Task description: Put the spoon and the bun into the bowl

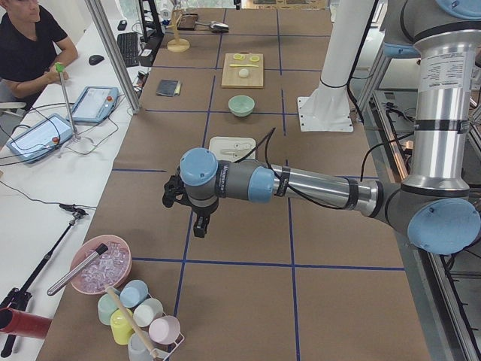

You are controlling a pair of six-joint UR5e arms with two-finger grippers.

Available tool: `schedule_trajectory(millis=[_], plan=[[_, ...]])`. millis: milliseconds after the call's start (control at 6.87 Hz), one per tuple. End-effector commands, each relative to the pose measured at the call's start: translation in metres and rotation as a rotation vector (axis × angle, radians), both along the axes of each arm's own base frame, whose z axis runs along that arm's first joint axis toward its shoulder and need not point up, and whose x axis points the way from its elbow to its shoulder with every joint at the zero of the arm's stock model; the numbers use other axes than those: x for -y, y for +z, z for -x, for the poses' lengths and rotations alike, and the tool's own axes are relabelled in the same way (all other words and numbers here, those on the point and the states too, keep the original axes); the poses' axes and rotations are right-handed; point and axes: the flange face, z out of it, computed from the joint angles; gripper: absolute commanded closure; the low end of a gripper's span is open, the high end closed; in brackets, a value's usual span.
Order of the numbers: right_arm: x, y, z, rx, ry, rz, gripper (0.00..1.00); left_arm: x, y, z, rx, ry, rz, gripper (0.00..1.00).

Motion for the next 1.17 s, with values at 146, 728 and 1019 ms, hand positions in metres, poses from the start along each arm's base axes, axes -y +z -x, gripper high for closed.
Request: schedule_trajectory(millis=[146,728,1019], plan=[[-0.005,0.004,0.0,0.008,-0.001,0.012,0.0,-0.011,-0.005,0.019,0.006,-0.041,-0.009,0.0],[-0.004,0.001,0.001,0.012,-0.005,0.001,0.0,-0.008,-0.009,0.001,0.063,-0.003,-0.054,0.0],[-0.002,-0.011,0.008,0.034,-0.026,-0.132,0.0,0.001,-0.03,-0.07,-0.097,0.122,-0.208,0.0]])
